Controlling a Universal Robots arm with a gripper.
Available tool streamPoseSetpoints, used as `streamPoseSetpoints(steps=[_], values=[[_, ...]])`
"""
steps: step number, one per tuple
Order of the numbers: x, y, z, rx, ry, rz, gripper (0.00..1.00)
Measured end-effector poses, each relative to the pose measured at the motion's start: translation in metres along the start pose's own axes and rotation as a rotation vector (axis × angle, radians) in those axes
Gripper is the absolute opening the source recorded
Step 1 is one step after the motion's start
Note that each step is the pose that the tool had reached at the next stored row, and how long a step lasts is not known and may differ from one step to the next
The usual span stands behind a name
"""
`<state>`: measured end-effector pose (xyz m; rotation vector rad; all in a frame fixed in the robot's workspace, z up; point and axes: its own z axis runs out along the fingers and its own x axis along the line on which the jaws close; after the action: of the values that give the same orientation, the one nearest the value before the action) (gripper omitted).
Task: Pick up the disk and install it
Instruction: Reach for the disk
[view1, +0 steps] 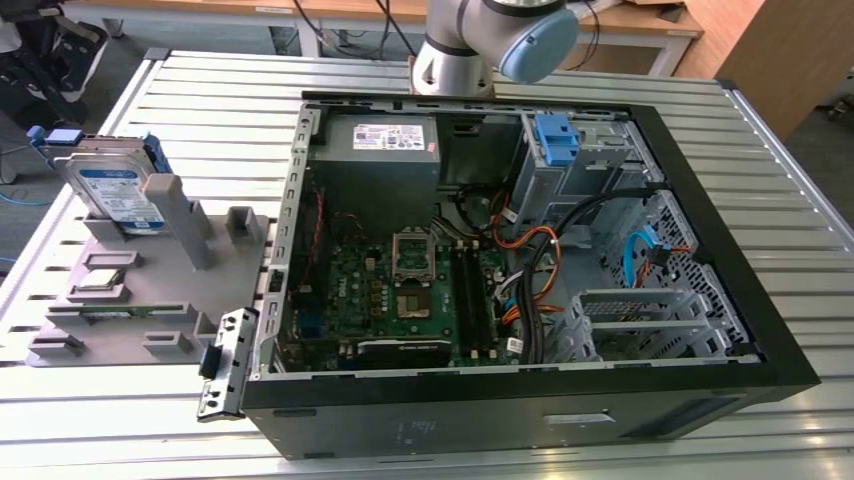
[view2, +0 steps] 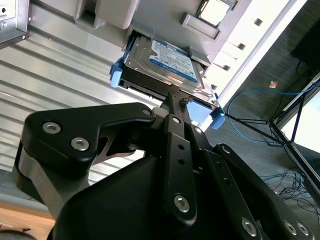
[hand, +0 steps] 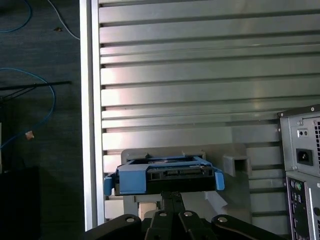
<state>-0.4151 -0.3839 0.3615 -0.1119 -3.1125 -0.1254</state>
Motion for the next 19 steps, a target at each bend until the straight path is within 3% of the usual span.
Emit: streamPoseSetpoints(steps=[19], values=[[0.0000,0.0003,0.0038,0.0003,0.0001,0.000,0.11]])
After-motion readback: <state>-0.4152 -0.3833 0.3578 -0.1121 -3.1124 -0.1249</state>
